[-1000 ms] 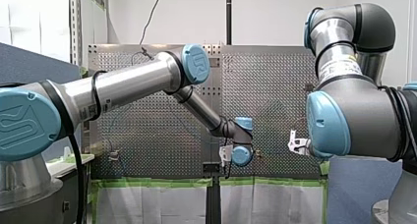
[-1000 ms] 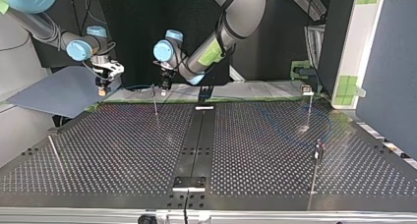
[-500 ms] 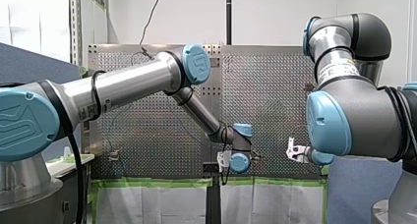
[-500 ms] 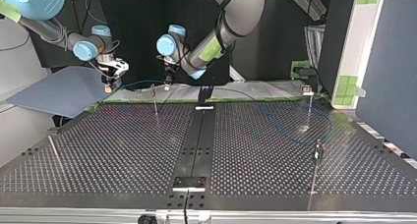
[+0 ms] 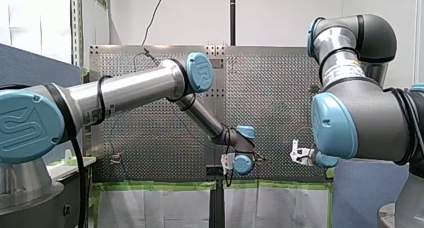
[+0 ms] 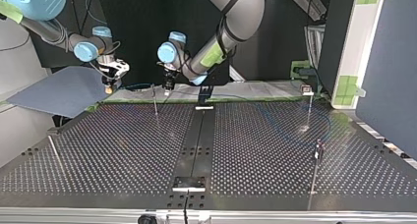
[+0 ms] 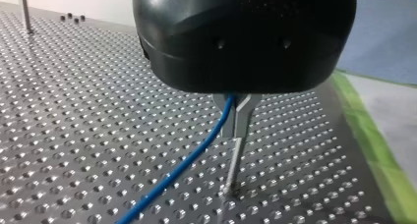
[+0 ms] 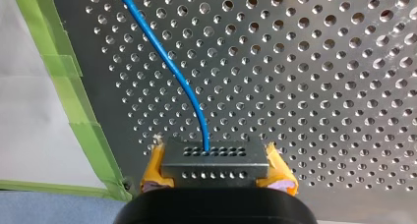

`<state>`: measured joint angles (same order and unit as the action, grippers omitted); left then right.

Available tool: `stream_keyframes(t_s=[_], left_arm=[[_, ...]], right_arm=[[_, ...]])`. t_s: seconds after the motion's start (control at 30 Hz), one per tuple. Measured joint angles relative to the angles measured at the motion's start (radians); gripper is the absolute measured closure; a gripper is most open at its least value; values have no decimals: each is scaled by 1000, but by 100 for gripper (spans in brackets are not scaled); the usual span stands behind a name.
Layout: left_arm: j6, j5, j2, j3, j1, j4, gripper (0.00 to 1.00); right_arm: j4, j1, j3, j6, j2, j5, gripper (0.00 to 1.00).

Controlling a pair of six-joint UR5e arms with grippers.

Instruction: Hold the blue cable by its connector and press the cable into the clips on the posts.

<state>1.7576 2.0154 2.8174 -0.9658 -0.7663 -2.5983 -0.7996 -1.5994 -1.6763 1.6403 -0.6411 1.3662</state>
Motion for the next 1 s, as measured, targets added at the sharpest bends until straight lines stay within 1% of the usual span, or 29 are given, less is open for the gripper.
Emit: stream_keyframes(t_s=[0.3,0.53,0.67,1.0], left_arm=[[8,-23,10,30,21,-10,100],[9,-39,63,71,27,-45,100],[9,-44,88,83,29,-67,100],[9,-50,95,97,44,-95,100]], right_arm=[[2,-1,18,5,2,3,100],[8,-4,47,7,8,-1,100],[14,-7,64,7,14,-3,100],[22,0,98,14,17,-7,100]])
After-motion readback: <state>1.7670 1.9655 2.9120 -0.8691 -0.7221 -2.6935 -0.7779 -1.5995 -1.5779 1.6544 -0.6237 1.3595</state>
